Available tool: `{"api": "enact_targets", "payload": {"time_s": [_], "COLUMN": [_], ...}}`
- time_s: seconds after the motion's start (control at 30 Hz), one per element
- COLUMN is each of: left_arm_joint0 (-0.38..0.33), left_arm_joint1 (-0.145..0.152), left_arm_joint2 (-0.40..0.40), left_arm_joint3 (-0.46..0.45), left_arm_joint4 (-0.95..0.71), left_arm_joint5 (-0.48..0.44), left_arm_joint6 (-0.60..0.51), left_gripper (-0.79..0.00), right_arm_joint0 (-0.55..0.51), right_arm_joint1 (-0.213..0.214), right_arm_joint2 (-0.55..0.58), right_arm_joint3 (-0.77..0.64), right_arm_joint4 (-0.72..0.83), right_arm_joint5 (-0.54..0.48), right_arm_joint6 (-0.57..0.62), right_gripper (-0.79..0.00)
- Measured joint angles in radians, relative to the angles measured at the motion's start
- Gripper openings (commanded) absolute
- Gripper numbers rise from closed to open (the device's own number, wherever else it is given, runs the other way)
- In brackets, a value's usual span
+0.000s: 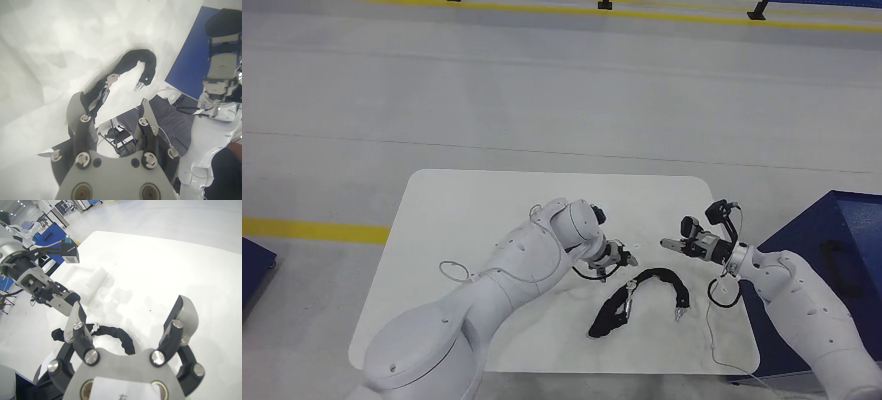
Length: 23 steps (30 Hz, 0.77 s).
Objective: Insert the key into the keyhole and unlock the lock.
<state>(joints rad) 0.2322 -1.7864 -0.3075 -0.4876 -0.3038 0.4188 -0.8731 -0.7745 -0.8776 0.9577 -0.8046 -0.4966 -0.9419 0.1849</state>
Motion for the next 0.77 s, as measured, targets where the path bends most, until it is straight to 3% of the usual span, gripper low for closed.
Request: {"api": "enact_targets", "payload": {"time_s": [0.13,0.23,0.4,0.43,0.77], "left_arm_joint0": [-0.026,-0.013,0.113,0.138,0.126], "left_arm_joint1": [0.02,0.058,0.164,0.174,0.172], "left_arm_joint2": [-0.067,-0.13,-0.249,-0.263,-0.258], "left_arm_joint3": [-0.018,-0.075,-0.316,-0.357,-0.336], "left_arm_joint4": [-0.025,-0.028,0.074,0.083,0.082], "left_arm_joint5": [-0.079,-0.157,-0.253,-0.258,-0.257], "left_arm_joint6": [0.092,0.194,0.437,0.476,0.465], "left_gripper": [0.0,0.0,0.0,0.0,0.0], "right_arm_joint0": [-0.011,-0.036,-0.11,-0.115,-0.114], "right_arm_joint1": [0.003,0.006,0.015,0.015,0.015], "right_arm_joint2": [0.027,0.058,0.117,0.12,0.119], "right_arm_joint3": [-0.038,-0.083,-0.19,-0.197,-0.195], "right_arm_joint4": [-0.022,-0.055,-0.186,-0.193,-0.19], "right_arm_joint5": [0.002,0.008,0.097,0.102,0.101], "right_arm_joint6": [-0.063,-0.153,-0.366,-0.384,-0.376], "right_gripper": [0.0,0.0,0.0,0.0,0.0]}}
